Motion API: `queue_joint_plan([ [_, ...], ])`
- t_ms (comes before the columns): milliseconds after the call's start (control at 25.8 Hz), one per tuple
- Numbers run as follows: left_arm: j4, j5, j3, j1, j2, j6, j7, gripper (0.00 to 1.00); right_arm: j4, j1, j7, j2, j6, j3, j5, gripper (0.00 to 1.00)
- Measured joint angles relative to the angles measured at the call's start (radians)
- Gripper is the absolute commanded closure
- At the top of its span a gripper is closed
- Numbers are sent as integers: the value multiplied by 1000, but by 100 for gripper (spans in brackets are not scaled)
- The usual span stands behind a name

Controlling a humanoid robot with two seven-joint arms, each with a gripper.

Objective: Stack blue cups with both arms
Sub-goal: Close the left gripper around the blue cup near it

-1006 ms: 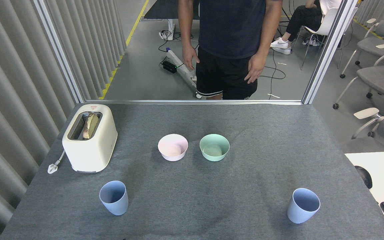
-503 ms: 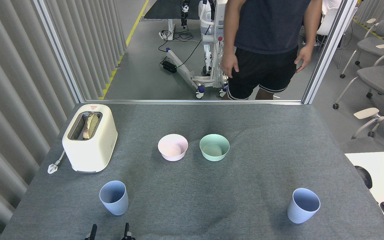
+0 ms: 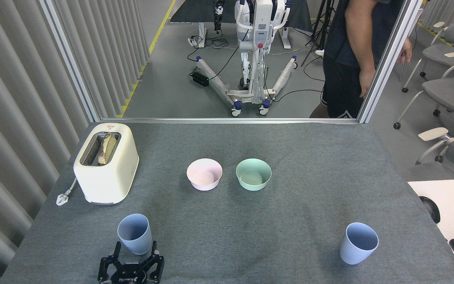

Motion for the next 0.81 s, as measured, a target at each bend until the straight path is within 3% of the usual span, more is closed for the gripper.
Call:
queue_joint_plan([
  [310, 78, 47, 0, -67, 1, -1, 0, 1, 6, 0, -1, 0, 0, 1, 0, 0],
  [581, 81, 57, -1, -72, 3, -2, 0, 48, 8, 0, -2, 0, 0, 1, 0, 0],
  [813, 30, 58, -2, -59, 3, -7, -1, 52, 8, -1, -2, 0, 0, 2, 0, 0],
])
